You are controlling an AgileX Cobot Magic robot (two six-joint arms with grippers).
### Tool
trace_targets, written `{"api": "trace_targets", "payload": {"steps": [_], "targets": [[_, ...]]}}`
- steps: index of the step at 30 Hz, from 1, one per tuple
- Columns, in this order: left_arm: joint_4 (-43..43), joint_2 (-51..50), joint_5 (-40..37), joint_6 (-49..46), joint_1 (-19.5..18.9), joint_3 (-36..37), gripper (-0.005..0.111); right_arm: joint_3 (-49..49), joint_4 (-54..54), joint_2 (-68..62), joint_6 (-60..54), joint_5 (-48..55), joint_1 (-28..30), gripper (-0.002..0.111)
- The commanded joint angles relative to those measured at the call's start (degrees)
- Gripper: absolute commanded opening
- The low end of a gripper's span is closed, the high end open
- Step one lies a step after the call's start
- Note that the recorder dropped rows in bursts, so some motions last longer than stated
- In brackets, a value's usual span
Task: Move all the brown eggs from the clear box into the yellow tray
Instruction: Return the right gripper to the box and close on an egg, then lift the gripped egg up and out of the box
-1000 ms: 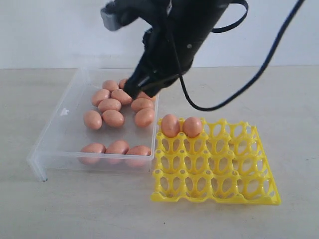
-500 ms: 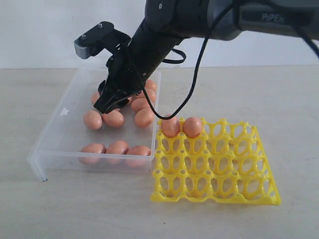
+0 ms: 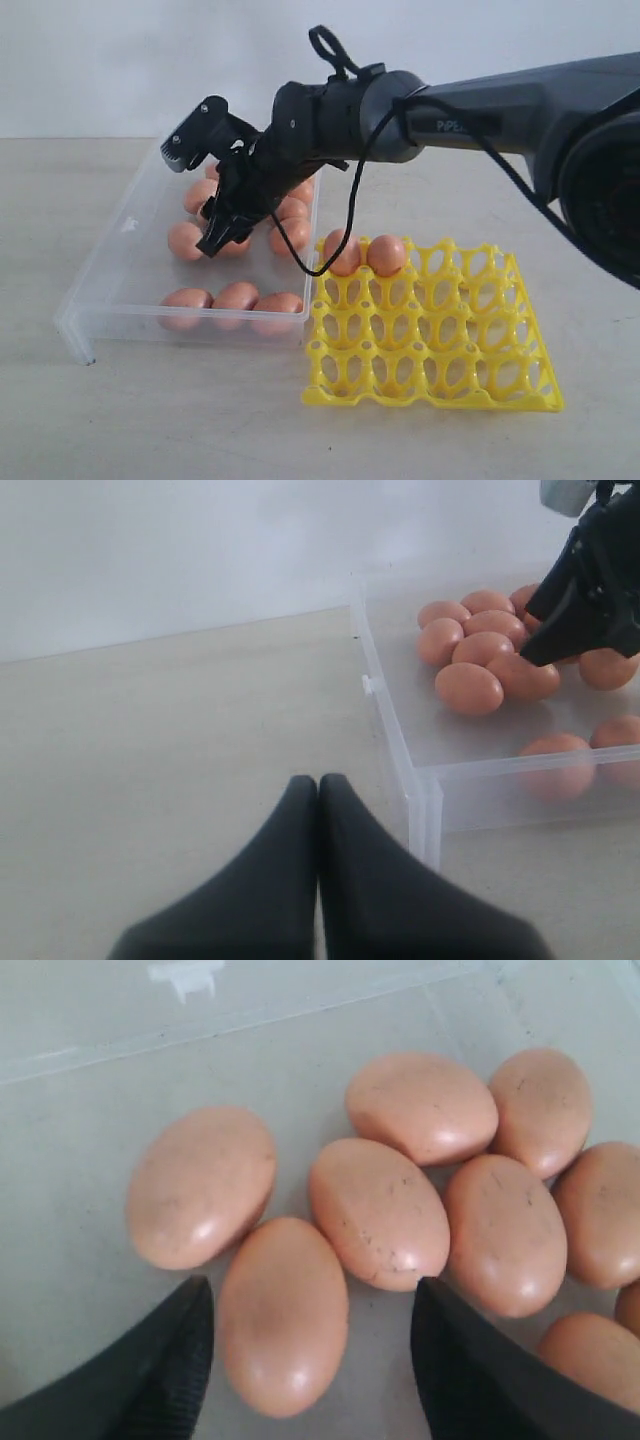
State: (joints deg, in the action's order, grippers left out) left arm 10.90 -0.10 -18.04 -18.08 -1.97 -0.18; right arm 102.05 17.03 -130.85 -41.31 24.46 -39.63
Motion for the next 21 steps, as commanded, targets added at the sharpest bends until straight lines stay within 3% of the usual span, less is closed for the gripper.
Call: {"api": "trace_targets", "payload": {"steps": [1,16,19,21], "targets": [[0.4,0.1,0.2,0.5,0.5,0.2,-0.004,0.3,-2.1,-1.7,0.3,-5.5,-1.1,0.057],[0.4,0.1,0.2,0.5,0.5,0.2,-0.004,0.3,-4.0,-5.6,1.2,-6.4,-0.9,0.056],[0.4,0.1,0.2,0.5,0.5,0.2,-0.004,0.3,-4.1,-5.6,1.2,-6.3,-0.9,0.042],[0.4,0.1,0.2,0.5,0.5,0.2,-0.004,0.3,-4.1,-5.6,1.2,-6.3,-0.9,0.021]]}}
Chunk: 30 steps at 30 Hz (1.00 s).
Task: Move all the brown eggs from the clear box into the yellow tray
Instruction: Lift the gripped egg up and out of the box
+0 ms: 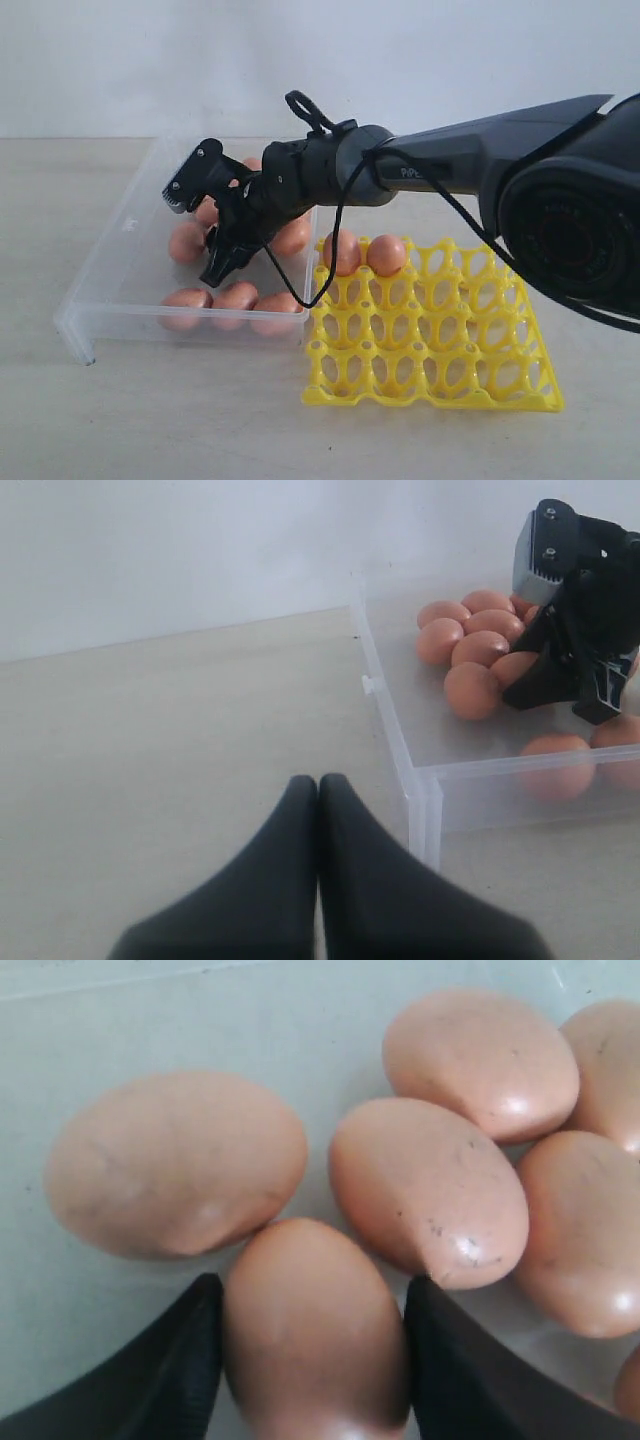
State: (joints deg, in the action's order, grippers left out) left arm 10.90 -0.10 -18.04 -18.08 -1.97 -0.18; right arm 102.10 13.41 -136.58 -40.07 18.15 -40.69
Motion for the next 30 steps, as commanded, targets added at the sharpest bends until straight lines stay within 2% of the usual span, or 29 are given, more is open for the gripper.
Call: {"api": "trace_targets", "payload": {"steps": [1,2,6,12,16,21,24,30], "targets": [[0.4,0.1,0.2,0.5,0.5,0.2,-0.004,0.3,-0.5,0.1,-0.1,0.2,0.1,0.012],[0.4,0.1,0.2,0.5,0.5,0.2,-0.004,0.3,-0.5,0.1,-0.1,0.4,0.1,-0.001],[0.4,0.1,0.2,0.5,0.5,0.2,-0.004,0.3,-0.2,1.8,3.9,6.0,0.1,0.000],[0.4,0.1,0.2,0.5,0.5,0.2,-0.004,0.3,-0.2,10.1,20.1,11.5,0.1,0.000],[0.4,0.1,0.2,0.5,0.5,0.2,-0.004,-3.5,-0.4,16.0,22.7,16.9,-1.2,-0.001],[0.4,0.1,0.2,0.5,0.5,0.2,-0.004,-19.3,-0.4,30.8,25.6,0.6,-6.2,-0.001],[0.4,0.1,0.2,0.5,0.5,0.2,-0.004,-28.1,-0.2,39.0,26.5,-13.5,-8.4,-0.001],[0.4,0.1,0.2,0.5,0.5,0.2,-0.004,-41.5,1.1,53.3,28.2,-31.3,-7.1,-0.001]]}}
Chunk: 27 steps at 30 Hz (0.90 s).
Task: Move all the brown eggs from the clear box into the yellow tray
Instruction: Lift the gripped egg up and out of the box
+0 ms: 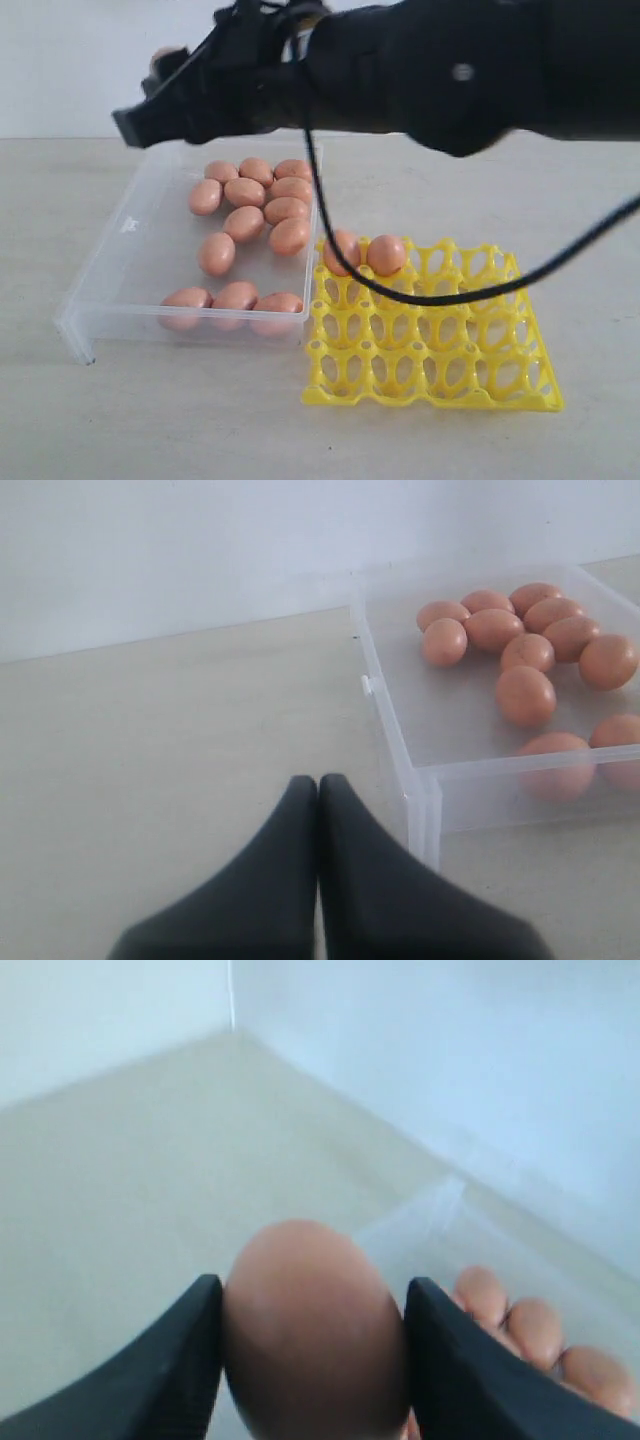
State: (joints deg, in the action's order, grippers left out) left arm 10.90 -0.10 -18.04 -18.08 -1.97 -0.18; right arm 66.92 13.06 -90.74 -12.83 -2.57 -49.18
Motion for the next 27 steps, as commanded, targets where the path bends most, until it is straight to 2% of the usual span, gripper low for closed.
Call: {"api": "trace_targets", "payload": {"steps": [1,5,10,16,19,24,27], "targets": [[0.4,0.1,0.2,0.5,0.5,0.2,-0.004,-7.9,2.7,9.5,1.0,-12.1,2.2,-0.001],[0.4,0.1,0.2,0.5,0.5,0.2,-0.004,-12.4,7.4,16.4,0.9,-12.6,4.7,-0.001],[0.4,0.1,0.2,0.5,0.5,0.2,-0.004,-14.3,7.9,21.1,1.0,-10.5,9.4,-0.001],[0.4,0.1,0.2,0.5,0.5,0.2,-0.004,-14.3,9.6,19.4,5.8,2.6,24.2,-0.001],[0.4,0.1,0.5,0.5,0.5,0.2,-0.004,-14.2,9.6,15.5,3.6,9.9,29.9,-0.001],[0.4,0.1,0.6,0.5,0.5,0.2,-0.004,-14.2,11.1,7.3,-18.9,12.5,31.3,-0.001],[0.4,0.1,0.6,0.5,0.5,0.2,-0.004,-14.2,11.1,3.3,-31.8,3.8,31.3,-0.001]]}}
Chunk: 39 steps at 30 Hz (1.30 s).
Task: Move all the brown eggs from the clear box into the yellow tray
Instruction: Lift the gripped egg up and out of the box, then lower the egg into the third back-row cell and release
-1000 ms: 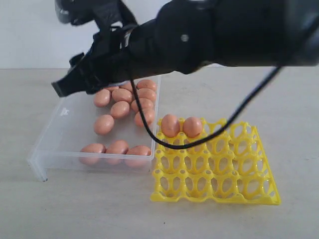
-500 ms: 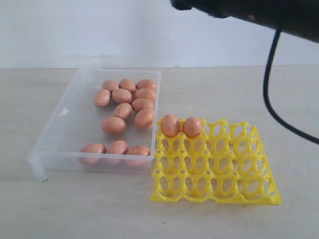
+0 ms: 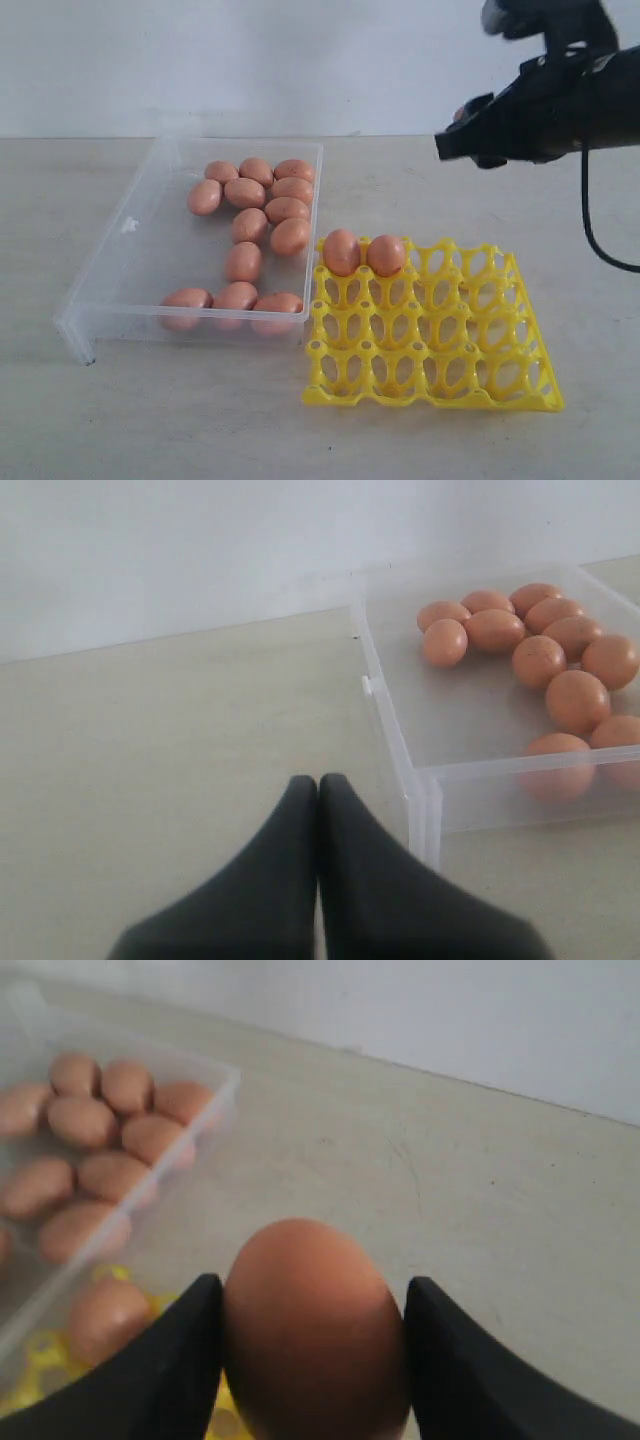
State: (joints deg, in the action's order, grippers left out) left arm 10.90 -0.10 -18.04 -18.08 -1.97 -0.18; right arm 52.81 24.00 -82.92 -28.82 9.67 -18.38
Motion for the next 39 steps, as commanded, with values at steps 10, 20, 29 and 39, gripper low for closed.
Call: {"api": "trace_targets", "payload": {"steps": [10,20,29,39], "targets": [[0.4,0.1,1.3,0.5,0.5,0.2,-0.004,-0.1,13.2,-9.7,25.2,-51.2,0.7,-0.001],[0.4,0.1,1.9,0.5,0.5,0.2,-0.004,-0.1,-68.2,-18.2,85.2,-77.8,11.7,-0.001],[0.4,0.1,1.9,0.5,0.5,0.2,-0.004,-0.1,-97.2,-19.0,97.4,-79.6,23.3,-0.001],[0.4,0.1,1.9,0.5,0.5,0.2,-0.004,-0.1,-104.7,-26.5,96.1,-73.3,22.4,-0.001]]}}
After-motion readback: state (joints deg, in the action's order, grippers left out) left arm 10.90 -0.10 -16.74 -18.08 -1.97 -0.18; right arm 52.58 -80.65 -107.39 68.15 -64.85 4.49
